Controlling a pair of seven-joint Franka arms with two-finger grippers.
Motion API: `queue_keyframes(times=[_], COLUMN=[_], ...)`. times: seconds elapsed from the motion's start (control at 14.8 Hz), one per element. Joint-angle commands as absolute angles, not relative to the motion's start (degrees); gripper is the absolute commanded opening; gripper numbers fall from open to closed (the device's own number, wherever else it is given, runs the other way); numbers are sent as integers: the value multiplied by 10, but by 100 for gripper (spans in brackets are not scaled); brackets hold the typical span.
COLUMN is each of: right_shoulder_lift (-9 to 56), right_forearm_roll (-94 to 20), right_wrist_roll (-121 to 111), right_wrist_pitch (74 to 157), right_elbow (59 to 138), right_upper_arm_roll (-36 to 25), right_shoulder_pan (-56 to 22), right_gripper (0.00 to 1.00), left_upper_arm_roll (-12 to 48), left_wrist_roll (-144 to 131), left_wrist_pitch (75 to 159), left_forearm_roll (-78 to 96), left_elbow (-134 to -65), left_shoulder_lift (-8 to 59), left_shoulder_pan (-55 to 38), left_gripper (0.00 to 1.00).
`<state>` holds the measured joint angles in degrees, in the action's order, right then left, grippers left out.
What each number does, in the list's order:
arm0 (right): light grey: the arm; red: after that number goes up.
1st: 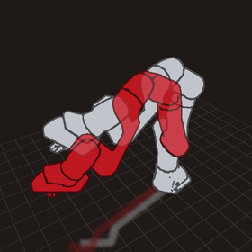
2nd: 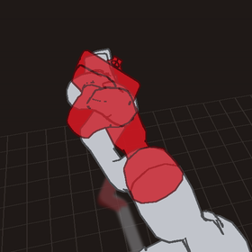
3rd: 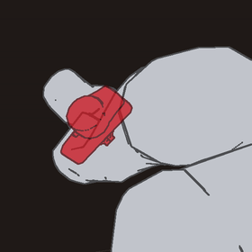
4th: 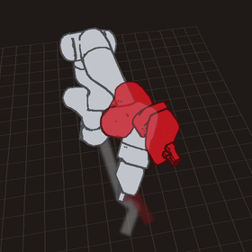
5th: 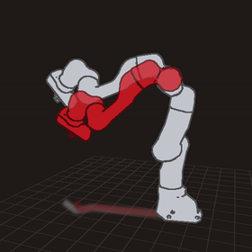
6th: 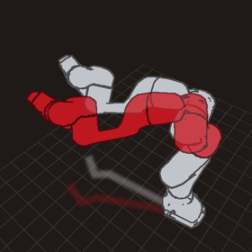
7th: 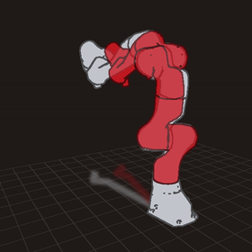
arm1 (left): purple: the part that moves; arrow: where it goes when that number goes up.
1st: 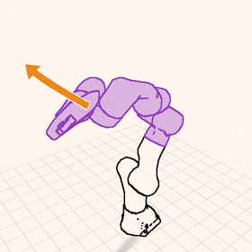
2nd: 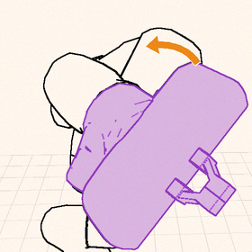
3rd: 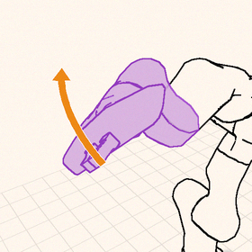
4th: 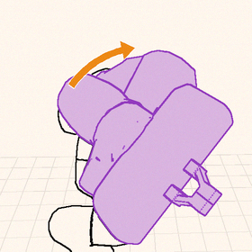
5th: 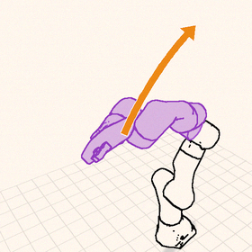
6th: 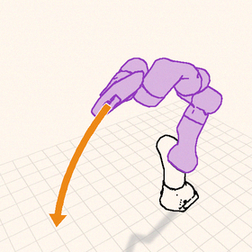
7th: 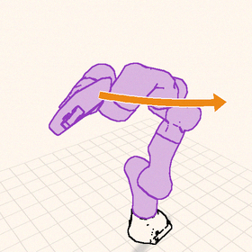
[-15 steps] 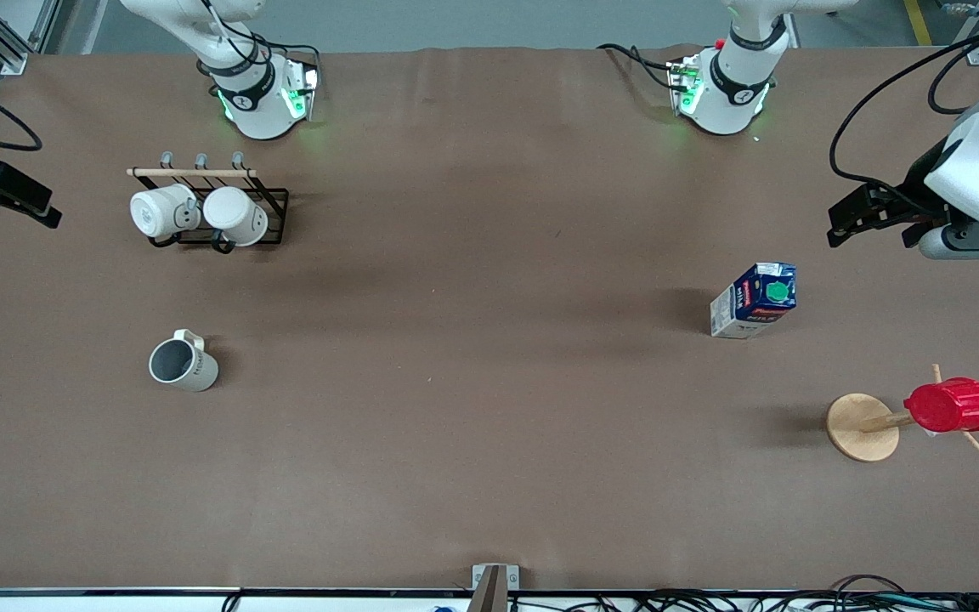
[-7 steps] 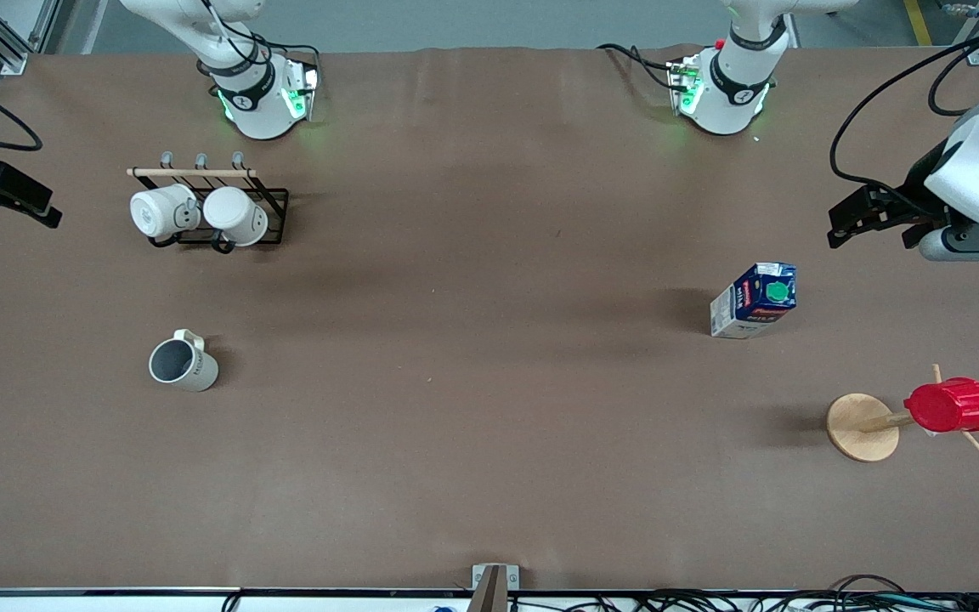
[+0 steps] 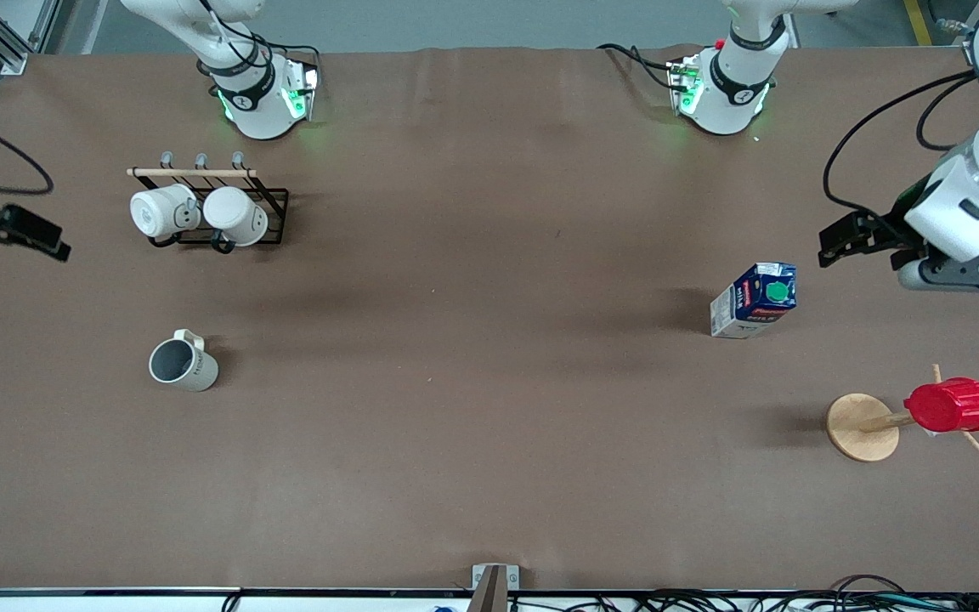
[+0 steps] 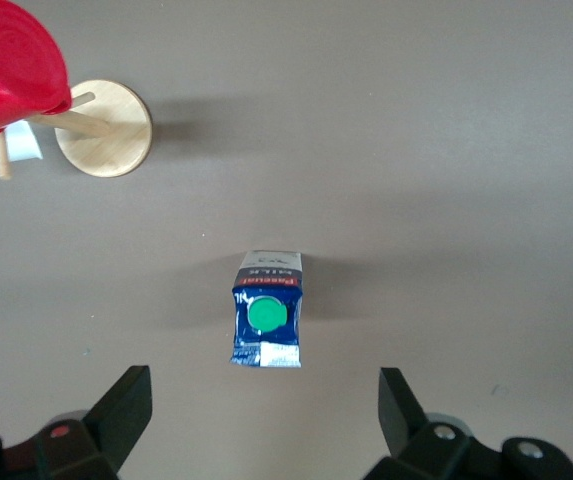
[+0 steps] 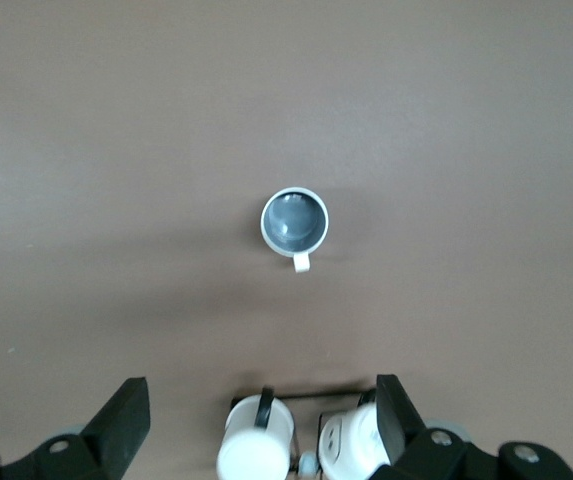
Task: Place cup and milk on table
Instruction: 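Grasp the milk carton with the left gripper while the right gripper grasps the mug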
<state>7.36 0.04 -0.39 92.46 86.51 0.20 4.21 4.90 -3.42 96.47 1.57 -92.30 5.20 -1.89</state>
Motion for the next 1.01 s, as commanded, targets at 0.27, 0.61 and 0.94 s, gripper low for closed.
queue_keyframes(times=[0.27,0.61,0.94], right_shoulder_lift=[191,219,254], right_forearm_roll=[-4,-3,-4], right_wrist_roll=[-120,-171,-171], right_wrist_pitch=[1129,1301,1389], right_elbow=[963,1072,1101], right_upper_arm_roll=[-21,-41,-41], right_shoulder_pan=[55,55,52], right_gripper=[100,100,99], left_upper_arm_roll=[47,47,47], left_wrist_roll=[-23,-23,-24], left_wrist_pitch=[1037,1109,1143], left_forearm_roll=[20,20,25], left_elbow=[-990,-1071,-1112], left_shoulder_lift=[76,70,73], left_shoulder_pan=[-5,7,7], left_gripper=[98,97,97])
